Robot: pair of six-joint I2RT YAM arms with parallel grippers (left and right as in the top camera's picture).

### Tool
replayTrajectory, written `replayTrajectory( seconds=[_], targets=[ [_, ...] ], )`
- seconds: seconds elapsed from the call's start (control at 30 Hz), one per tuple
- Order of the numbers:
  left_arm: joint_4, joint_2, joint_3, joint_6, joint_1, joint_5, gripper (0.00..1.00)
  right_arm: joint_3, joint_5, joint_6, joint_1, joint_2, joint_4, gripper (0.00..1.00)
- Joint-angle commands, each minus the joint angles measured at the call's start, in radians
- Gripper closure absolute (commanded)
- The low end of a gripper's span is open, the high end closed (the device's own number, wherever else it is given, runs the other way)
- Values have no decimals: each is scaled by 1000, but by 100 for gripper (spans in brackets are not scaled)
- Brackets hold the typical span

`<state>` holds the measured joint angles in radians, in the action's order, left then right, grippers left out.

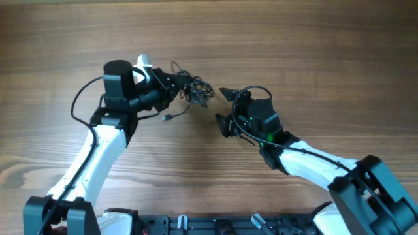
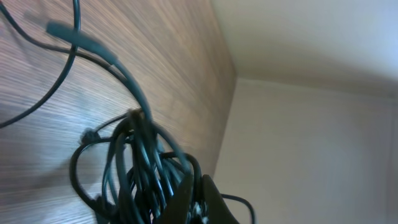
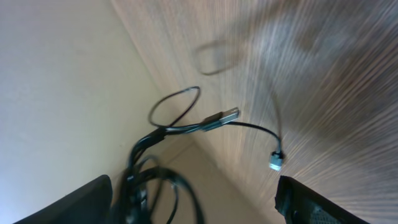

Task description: Untangle cables

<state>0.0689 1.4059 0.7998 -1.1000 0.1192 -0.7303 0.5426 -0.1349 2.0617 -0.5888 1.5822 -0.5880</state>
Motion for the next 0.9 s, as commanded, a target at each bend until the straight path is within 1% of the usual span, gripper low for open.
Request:
replayTrajectory(
  seconds=[0.0,0.07,0.27,0.33,0.53,0.6,0.7,0.73,0.87],
  targets=[
    [55,-17,1,-78,31,-8,96,1,23,10,13,43,-55,13],
    [84,-17,1,-92,49,-8,96,2,24,10,19,49,-84,13],
    [90,-17,1,-171,101,-9,96,2,22,10,84,49,-89,13],
    [117,-17,1,-193,109,-9,96,2,14,10,104,49,-93,13],
    [338,-17,1,-195,123,-58,96,2,-85,10,143,49,-114,13],
    [367,-17,1,-195,135,-57,96,2,-160,10,158,49,-172,11],
    [389,-17,1,-195,149,-57,96,2,-206,10,187,49,-211,11],
    [395,-17,1,-194,155,-54,96,2,-220,10,198,49,-214,13],
    [449,-17,1,-194,212,-16,96,2,-256,10,241,49,-190,34]
  ],
)
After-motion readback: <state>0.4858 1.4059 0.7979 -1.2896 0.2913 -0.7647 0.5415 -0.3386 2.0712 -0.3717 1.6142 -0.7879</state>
